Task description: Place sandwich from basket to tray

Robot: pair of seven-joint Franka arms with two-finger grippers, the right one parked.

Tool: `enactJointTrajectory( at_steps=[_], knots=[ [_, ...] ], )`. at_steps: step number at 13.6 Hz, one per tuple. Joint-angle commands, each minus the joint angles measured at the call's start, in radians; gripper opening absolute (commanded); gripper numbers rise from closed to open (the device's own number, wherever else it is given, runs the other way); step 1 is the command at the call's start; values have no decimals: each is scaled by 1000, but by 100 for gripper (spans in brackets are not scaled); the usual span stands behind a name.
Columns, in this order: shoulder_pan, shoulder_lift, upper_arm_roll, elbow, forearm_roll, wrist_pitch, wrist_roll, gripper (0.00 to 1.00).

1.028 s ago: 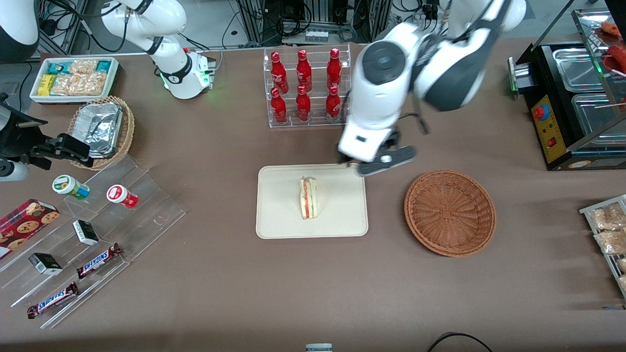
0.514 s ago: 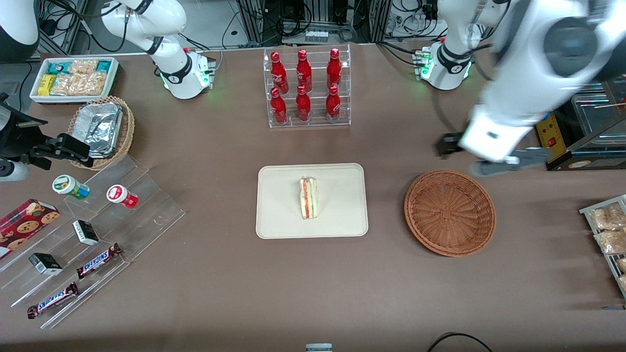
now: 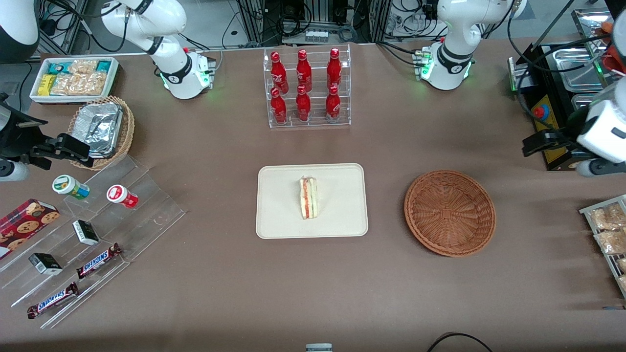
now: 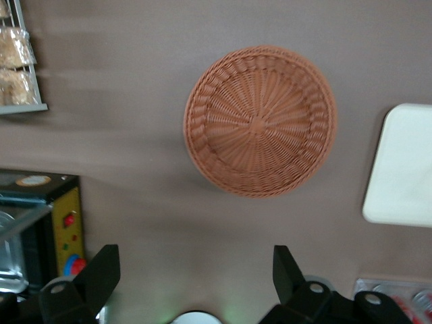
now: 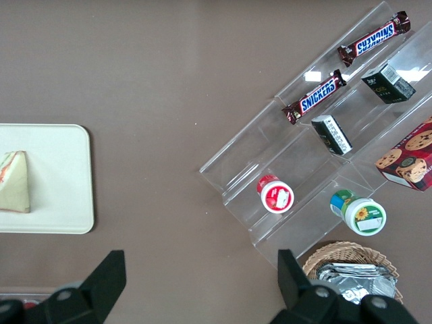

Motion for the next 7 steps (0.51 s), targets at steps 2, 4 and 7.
enactJointTrajectory(
  at_steps=[2,4,7],
  knots=[
    [3,-73,35,-80,-14,13,94,100],
    [1,-70,34,-66,-15,6,87,100],
    [13,-64,31,-46,-29,-1,84,100]
  ],
)
